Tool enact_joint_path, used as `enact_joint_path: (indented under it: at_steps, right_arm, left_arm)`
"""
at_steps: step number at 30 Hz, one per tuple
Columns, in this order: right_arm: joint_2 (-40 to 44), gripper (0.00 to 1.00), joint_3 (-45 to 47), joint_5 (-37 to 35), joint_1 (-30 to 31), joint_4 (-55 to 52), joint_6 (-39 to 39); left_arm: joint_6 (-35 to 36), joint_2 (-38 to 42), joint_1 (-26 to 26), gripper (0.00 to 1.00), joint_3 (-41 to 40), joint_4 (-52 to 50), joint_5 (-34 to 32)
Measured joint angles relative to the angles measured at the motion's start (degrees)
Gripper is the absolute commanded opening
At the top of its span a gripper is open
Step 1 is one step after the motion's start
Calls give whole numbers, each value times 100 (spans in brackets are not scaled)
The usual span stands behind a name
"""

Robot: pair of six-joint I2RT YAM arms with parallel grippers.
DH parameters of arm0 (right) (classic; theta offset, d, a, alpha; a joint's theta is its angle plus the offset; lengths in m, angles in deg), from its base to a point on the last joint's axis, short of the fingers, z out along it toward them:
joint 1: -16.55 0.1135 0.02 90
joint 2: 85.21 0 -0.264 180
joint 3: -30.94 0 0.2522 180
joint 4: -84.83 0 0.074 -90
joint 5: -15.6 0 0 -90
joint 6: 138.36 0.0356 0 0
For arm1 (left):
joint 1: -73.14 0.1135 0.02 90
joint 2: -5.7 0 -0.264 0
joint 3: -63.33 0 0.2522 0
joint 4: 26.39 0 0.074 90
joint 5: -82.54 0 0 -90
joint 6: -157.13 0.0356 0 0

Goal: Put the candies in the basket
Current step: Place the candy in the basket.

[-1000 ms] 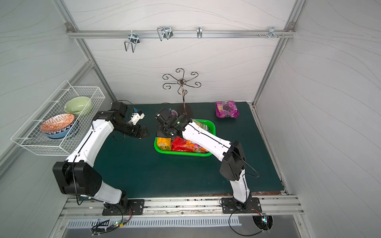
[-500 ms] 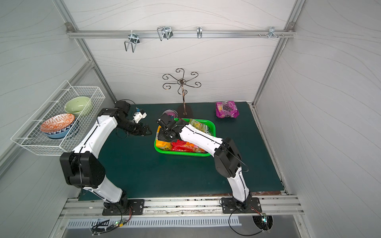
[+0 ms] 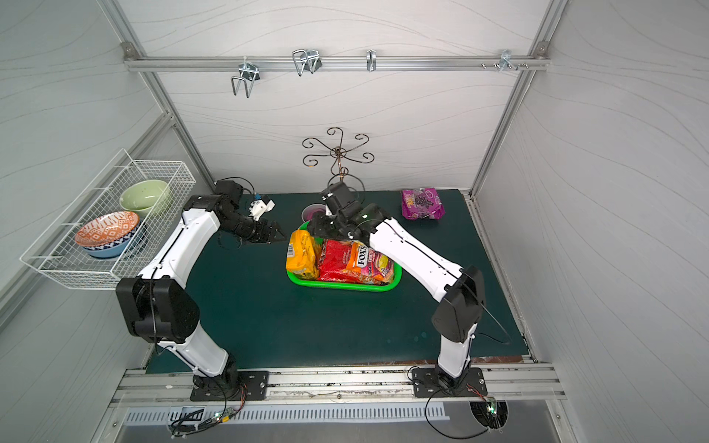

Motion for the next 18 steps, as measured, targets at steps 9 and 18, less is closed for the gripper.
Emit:
enact_joint_path:
  at_steps: [9, 18]
  right_arm:
    - [1340, 59, 1405, 66, -2286, 24, -1003]
    - [986, 93, 1904, -37, -4367, 76, -1272]
  left_arm:
    - [-33, -221, -579, 87, 249, 52, -339]
    - [-164, -748, -1182, 85, 813, 254, -1622]
